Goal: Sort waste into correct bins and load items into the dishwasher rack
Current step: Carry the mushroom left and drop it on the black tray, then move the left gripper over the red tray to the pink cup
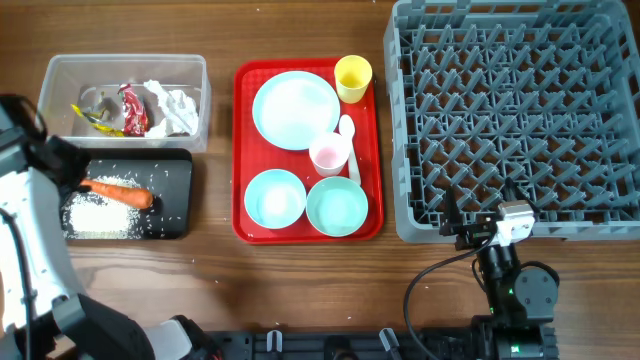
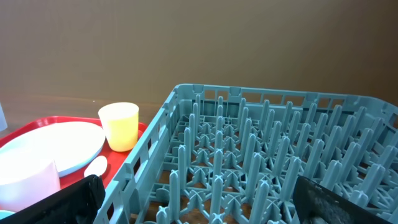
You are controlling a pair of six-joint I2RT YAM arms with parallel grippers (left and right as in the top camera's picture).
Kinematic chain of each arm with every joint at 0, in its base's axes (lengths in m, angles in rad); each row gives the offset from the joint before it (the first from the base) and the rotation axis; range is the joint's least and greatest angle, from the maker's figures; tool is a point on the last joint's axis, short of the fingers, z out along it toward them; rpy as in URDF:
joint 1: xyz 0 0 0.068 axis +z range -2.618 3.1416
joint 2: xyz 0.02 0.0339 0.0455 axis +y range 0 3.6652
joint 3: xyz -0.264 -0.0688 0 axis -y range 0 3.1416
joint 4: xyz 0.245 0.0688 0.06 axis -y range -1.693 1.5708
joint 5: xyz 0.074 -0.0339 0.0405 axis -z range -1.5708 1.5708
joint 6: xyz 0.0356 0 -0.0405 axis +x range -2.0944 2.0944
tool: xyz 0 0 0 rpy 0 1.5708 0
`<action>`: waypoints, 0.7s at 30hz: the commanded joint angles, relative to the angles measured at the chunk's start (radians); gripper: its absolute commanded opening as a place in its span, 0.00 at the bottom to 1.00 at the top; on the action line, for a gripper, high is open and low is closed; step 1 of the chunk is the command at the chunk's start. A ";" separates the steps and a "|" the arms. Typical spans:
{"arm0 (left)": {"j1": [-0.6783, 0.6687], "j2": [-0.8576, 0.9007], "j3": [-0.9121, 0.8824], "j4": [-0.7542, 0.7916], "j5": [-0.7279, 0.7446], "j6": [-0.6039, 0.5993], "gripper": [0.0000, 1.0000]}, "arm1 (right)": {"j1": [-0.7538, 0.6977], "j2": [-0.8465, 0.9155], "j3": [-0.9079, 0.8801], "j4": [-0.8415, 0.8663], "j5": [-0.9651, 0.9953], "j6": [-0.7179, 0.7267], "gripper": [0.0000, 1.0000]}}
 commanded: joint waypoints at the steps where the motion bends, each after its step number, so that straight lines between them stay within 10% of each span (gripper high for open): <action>1: 0.051 0.065 0.013 0.005 -0.006 -0.025 0.07 | -0.005 -0.008 -0.001 0.003 -0.016 -0.010 1.00; 12: 0.088 0.307 0.008 0.056 -0.114 -0.024 0.12 | -0.005 -0.008 -0.001 0.003 -0.016 -0.010 1.00; 21: 0.089 0.330 0.008 0.063 -0.114 -0.020 0.70 | -0.005 -0.008 -0.001 0.003 -0.016 -0.010 1.00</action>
